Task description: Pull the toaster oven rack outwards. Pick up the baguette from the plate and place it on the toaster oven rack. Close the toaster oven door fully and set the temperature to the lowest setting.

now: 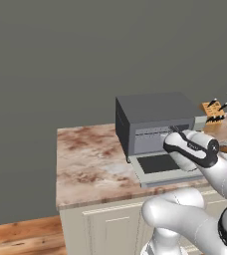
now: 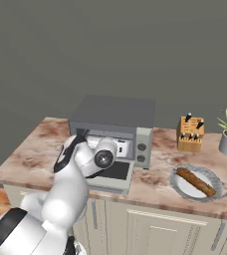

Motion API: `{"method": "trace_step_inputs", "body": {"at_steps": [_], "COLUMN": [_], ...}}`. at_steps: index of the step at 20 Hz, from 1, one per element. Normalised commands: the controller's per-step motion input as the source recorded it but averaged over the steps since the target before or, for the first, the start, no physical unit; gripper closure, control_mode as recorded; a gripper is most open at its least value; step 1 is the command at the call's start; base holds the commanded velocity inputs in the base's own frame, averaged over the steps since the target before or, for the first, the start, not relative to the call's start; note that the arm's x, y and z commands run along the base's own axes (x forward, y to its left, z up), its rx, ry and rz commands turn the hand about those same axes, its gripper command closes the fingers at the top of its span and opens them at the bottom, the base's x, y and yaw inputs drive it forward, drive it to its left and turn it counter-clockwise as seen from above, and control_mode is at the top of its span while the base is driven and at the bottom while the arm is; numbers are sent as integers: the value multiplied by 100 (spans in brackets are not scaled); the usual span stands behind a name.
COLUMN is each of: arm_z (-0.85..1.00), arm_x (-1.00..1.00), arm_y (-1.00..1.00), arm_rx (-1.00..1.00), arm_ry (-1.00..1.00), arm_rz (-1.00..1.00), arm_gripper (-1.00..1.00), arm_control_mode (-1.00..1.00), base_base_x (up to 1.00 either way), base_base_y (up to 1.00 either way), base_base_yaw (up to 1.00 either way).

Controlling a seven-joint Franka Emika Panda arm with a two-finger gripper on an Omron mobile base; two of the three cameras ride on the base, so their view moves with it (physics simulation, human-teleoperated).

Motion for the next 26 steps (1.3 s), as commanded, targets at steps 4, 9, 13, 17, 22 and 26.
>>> {"method": "trace_step_inputs", "body": {"at_steps": [4,9,13,17,22,26], "arm_z": [0,0,-19,-18,-22,-2], "arm_x": [16,16,14,12,15,10], "arm_y": [0,0,0,0,0,0], "arm_rx": [0,0,0,0,0,0], "arm_ry": [0,-2,-12,-9,-2,0], "arm_rz": [0,0,0,0,0,0], "arm_gripper": [-100,-100,-100,-100,-100,-100], "arm_control_mode": [-100,-100,-100,-100,-100,-100], "base_base_x": [0,0,0,0,0,0], "base_base_y": [0,0,0,0,0,0], "base_base_yaw": [0,0,0,0,0,0]}}
